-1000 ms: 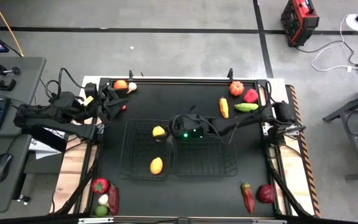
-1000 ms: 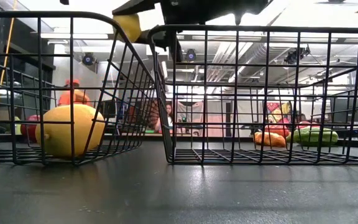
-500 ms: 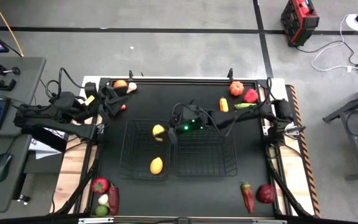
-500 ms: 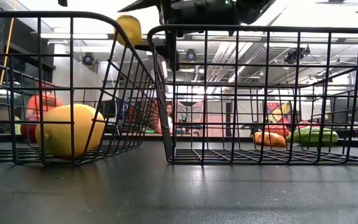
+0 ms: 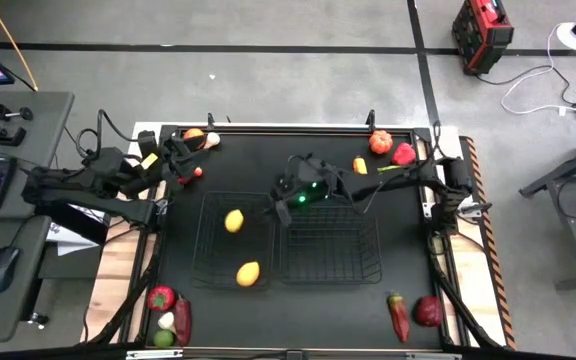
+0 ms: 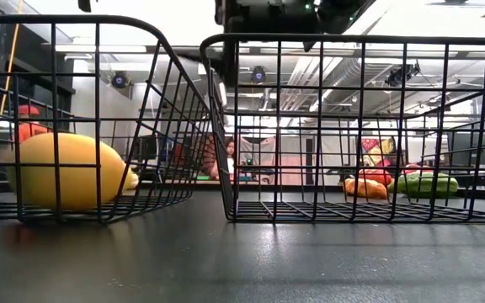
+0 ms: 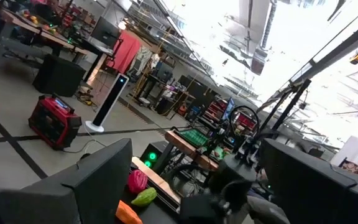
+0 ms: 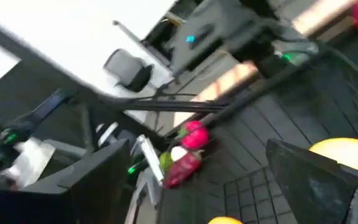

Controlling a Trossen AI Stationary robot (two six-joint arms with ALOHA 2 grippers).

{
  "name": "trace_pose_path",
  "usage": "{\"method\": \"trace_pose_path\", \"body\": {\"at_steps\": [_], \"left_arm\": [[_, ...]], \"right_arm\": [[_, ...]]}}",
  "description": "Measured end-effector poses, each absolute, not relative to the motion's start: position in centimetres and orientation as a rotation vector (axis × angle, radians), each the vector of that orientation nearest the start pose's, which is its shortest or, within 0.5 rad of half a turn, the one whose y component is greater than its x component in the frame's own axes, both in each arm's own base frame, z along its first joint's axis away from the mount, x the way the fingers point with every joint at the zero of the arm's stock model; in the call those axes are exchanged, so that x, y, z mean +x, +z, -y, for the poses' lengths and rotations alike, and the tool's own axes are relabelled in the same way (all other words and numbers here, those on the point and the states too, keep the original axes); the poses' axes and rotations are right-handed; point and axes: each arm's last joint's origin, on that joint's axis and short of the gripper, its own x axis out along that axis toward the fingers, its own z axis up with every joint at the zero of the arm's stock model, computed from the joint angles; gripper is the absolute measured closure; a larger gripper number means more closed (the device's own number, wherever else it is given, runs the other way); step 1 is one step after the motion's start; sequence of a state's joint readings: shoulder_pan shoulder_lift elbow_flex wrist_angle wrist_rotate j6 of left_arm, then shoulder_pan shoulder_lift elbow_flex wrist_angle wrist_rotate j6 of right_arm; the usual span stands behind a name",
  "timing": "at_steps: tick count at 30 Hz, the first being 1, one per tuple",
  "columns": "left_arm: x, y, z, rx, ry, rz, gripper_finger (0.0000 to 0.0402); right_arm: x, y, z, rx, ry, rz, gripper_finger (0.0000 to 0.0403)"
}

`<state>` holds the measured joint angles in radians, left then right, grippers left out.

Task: Sort produce into baskets
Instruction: Put the orange chili pepper into the right wire basket

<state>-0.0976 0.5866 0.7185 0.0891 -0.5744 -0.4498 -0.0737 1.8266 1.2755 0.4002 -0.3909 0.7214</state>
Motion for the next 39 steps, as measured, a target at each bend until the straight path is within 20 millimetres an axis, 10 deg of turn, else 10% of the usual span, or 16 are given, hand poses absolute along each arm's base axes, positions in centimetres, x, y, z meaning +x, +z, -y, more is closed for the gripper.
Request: {"method": "trace_pose_path", "body": {"at_steps": [7, 14, 26, 39], "left_arm": [[16.3, 35.1, -0.3, -0.566, 0.443, 0.265, 0.0057], [20.1, 34.0, -1.6, -0.595, 0.433, 0.158, 0.0057], [21.9, 33.2, -4.2, -0.632, 0.419, 0.084, 0.0057], [21.8, 32.9, -4.2, -0.621, 0.419, 0.047, 0.0057]], "right_arm": [[36.3, 31.6, 6.8, 0.567, 0.121, -0.347, 0.0034], [27.8, 32.1, 9.9, 0.322, -0.711, -0.694, 0.0034], [21.1, 21.6, 14.6, 0.85, -1.14, -0.866, 0.0034], [20.4, 15.8, 14.6, 0.964, -1.173, -0.838, 0.0034]]}}
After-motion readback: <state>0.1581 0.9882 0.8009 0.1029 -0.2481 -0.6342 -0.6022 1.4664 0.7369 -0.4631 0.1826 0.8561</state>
